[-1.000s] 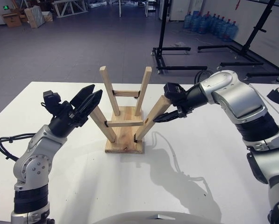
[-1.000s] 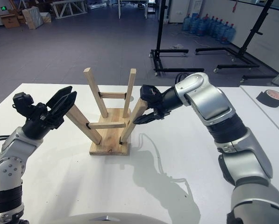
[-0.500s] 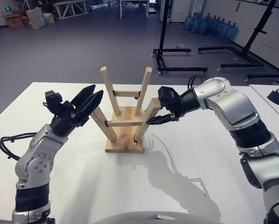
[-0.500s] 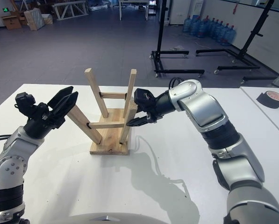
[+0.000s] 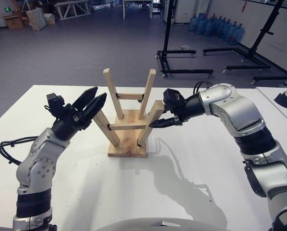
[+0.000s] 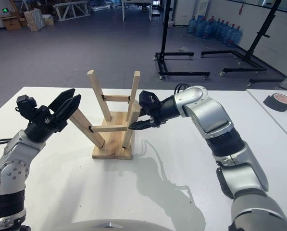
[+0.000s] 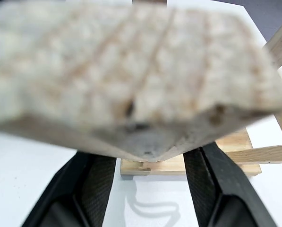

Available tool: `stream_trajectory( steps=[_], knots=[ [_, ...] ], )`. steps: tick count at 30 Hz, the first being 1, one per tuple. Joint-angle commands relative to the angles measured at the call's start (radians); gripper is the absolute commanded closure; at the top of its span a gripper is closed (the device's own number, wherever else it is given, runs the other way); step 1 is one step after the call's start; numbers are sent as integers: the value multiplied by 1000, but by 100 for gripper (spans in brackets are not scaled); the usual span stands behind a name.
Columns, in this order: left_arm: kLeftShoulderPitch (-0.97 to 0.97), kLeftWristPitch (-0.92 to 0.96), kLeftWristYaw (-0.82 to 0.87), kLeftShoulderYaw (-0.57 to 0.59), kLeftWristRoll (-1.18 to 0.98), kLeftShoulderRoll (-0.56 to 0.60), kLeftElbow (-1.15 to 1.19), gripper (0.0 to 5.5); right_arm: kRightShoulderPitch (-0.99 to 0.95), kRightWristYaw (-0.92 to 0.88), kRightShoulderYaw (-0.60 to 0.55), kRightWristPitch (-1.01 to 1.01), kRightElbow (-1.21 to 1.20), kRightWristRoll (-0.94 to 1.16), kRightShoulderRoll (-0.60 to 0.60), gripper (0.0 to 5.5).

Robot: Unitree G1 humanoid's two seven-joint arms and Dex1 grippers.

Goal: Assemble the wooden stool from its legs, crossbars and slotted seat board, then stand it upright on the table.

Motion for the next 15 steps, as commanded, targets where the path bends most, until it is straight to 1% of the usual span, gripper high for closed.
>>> stream_trajectory(
  steps=[1,3,8,12,15],
  knots=[
    [23,52,-25,-86,30,-11,12,219,20,-58,11,7,27,-4,46,347],
    [17,50,-26,-91,35,-13,15,219,20,-60,10,-7,32,-7,55,347],
    [-2,54,-30,-136,42,-28,-11,219,68,-55,16,-130,65,-19,88,347],
    [-10,55,-38,-148,46,-36,-3,219,161,-53,-19,-267,125,1,132,347],
    [-12,54,-56,-146,49,-31,16,219,216,-37,-15,-308,164,12,151,347]
  ],
)
